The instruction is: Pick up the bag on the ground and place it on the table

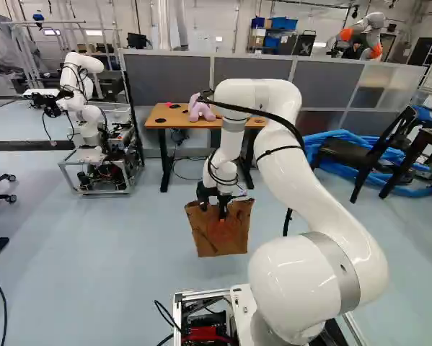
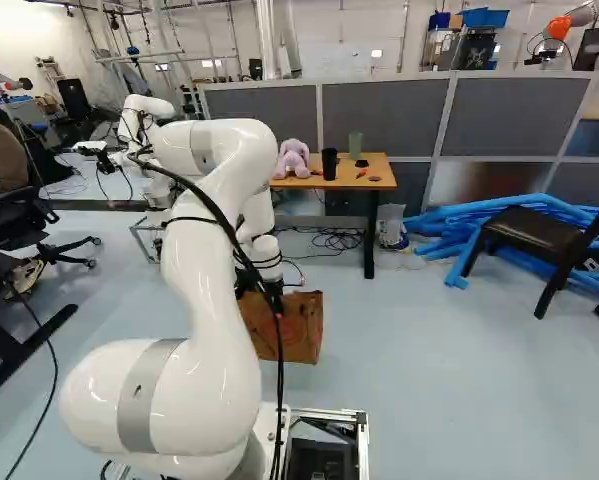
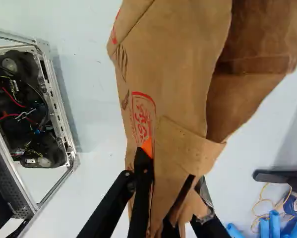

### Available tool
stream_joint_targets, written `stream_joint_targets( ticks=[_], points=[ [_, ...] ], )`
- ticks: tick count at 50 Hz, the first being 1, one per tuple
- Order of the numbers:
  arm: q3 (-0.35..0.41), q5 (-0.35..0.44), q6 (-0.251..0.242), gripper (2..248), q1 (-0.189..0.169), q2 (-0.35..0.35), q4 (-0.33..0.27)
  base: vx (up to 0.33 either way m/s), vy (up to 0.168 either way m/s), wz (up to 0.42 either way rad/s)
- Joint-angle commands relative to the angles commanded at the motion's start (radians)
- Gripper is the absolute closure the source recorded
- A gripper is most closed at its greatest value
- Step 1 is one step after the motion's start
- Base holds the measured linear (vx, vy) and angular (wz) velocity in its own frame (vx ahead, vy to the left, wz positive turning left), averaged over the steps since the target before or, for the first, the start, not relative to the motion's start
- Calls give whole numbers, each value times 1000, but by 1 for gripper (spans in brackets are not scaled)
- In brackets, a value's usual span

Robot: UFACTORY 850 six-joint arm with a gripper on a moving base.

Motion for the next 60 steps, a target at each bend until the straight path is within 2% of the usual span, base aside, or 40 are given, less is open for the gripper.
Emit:
stream_joint_targets(
  ticks=[60],
  points=[
    [160, 0, 0, 229, 0, 246, 0, 0, 0, 0]
  ],
)
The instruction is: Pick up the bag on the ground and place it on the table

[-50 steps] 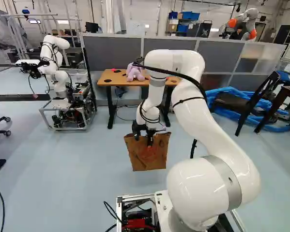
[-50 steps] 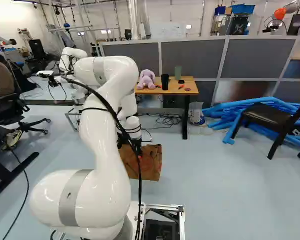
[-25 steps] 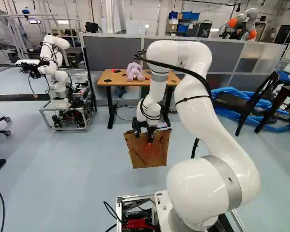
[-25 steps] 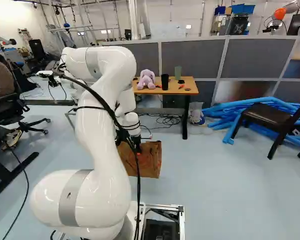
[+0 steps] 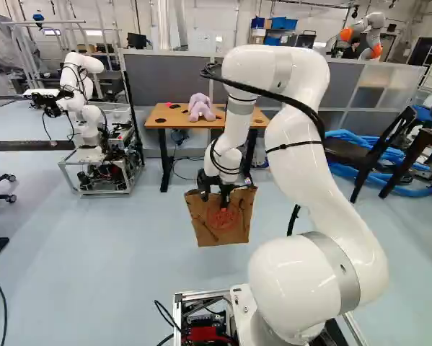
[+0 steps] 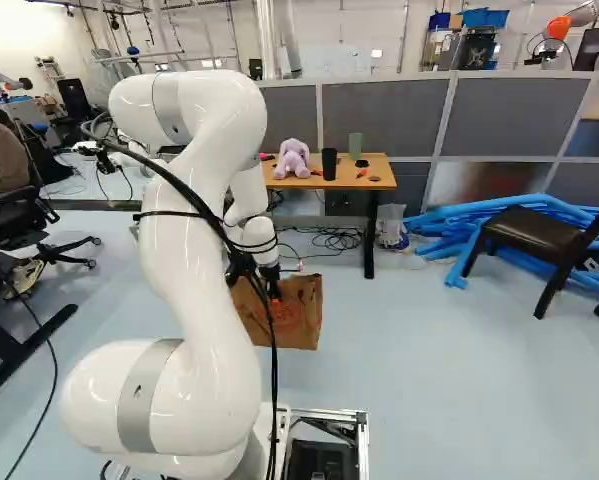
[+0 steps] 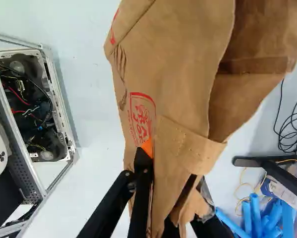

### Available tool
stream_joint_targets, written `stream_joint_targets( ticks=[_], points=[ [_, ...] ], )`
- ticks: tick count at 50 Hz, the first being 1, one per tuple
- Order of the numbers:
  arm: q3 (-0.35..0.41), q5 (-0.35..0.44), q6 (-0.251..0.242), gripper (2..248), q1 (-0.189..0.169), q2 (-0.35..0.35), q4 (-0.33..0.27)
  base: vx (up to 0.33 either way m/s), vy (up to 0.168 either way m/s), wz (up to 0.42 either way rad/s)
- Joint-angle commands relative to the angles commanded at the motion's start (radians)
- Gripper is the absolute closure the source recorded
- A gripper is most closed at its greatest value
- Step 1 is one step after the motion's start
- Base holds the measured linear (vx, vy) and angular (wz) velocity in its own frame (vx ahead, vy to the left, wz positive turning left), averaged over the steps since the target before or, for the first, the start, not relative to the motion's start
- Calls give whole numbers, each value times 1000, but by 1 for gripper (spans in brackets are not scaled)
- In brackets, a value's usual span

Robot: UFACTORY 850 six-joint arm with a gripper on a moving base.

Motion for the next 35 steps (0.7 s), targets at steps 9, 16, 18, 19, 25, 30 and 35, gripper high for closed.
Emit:
stream_joint_targets(
  ticks=[9, 16, 18, 19, 25, 30, 35],
  points=[
    [22, 0, 0, 229, 0, 38, 0, 0, 0, 0],
    [39, 0, 0, 229, 0, 68, 0, 0, 0, 0],
    [44, 0, 0, 229, 0, 76, 0, 0, 0, 0],
    [46, 0, 0, 229, 0, 80, 0, 0, 0, 0],
    [61, 0, 0, 229, 0, 106, 0, 0, 0, 0],
    [72, 0, 0, 229, 0, 127, 0, 0, 0, 0],
    [84, 0, 0, 229, 0, 149, 0, 0, 0, 0]
  ],
)
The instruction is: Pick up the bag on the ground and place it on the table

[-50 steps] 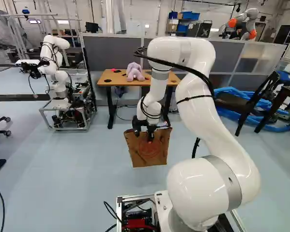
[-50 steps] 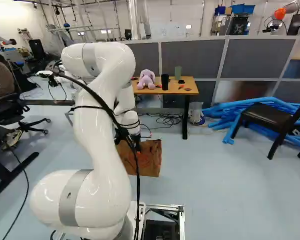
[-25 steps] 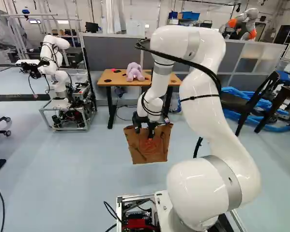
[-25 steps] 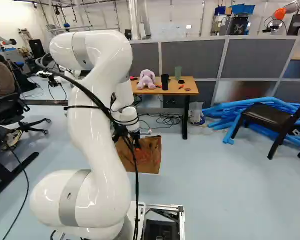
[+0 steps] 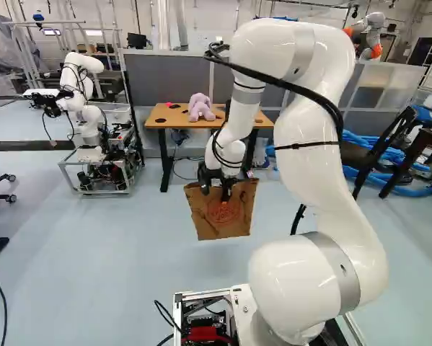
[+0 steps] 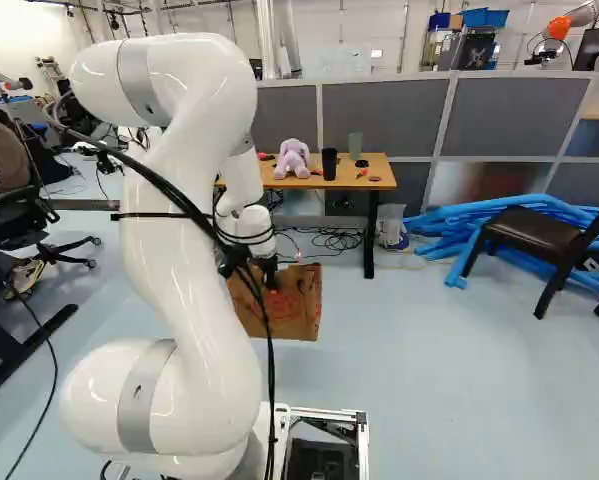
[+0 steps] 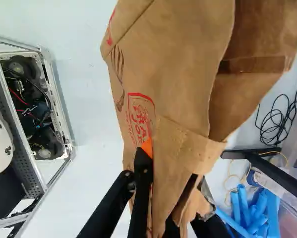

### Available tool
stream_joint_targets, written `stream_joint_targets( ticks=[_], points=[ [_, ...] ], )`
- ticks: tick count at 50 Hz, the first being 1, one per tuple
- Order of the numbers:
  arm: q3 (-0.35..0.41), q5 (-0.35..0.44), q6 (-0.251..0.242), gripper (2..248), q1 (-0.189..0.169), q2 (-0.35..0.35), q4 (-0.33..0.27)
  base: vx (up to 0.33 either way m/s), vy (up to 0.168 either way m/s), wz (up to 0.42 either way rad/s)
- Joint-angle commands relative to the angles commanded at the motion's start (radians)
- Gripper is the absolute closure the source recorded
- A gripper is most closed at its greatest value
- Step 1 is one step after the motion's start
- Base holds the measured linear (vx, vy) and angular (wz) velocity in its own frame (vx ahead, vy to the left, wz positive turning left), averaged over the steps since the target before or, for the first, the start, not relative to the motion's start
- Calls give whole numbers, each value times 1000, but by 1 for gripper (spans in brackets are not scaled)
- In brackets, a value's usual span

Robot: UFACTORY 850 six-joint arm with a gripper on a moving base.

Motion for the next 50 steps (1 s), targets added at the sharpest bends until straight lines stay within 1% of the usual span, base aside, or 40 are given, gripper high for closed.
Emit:
stream_joint_targets(
  ticks=[50],
  points=[
    [107, 0, 0, 229, 0, 217, 0, 0, 0, 0]
  ],
)
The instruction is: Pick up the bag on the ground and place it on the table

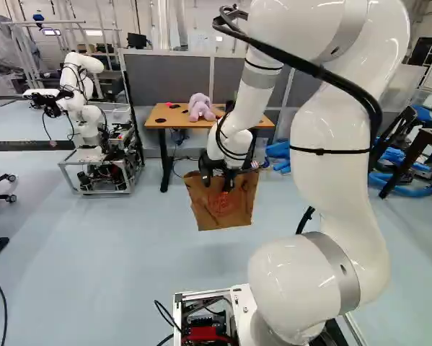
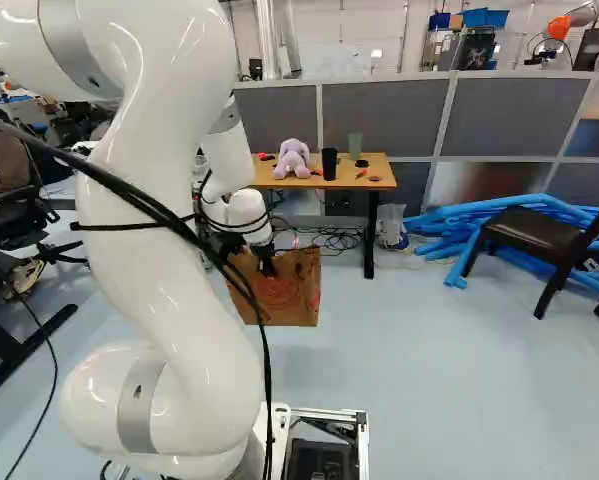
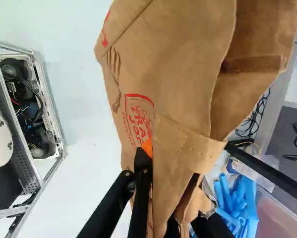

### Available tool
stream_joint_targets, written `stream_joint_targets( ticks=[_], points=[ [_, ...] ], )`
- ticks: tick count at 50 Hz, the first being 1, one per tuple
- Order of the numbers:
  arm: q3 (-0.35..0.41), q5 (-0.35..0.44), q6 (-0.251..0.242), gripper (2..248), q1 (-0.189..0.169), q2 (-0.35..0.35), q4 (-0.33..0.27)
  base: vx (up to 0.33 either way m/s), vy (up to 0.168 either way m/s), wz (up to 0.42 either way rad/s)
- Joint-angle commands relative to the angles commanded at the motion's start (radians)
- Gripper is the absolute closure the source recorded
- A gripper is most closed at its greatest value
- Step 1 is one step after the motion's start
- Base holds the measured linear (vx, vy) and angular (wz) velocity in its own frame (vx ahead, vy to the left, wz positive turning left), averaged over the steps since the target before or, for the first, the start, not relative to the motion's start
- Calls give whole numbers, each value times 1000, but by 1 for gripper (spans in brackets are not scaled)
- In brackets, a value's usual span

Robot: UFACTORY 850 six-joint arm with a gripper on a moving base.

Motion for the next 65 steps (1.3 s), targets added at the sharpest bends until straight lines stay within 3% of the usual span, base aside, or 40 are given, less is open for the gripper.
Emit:
stream_joint_targets(
  ticks=[29, 50, 65],
  points=[
    [46, 0, 0, 229, -1, 121, 0, 0, 0, 0],
    [-13, -14, 0, 229, -7, 135, 0, 0, 0, 0],
    [-67, -65, 0, 229, -11, 133, 0, 0, 0, 0]
  ],
)
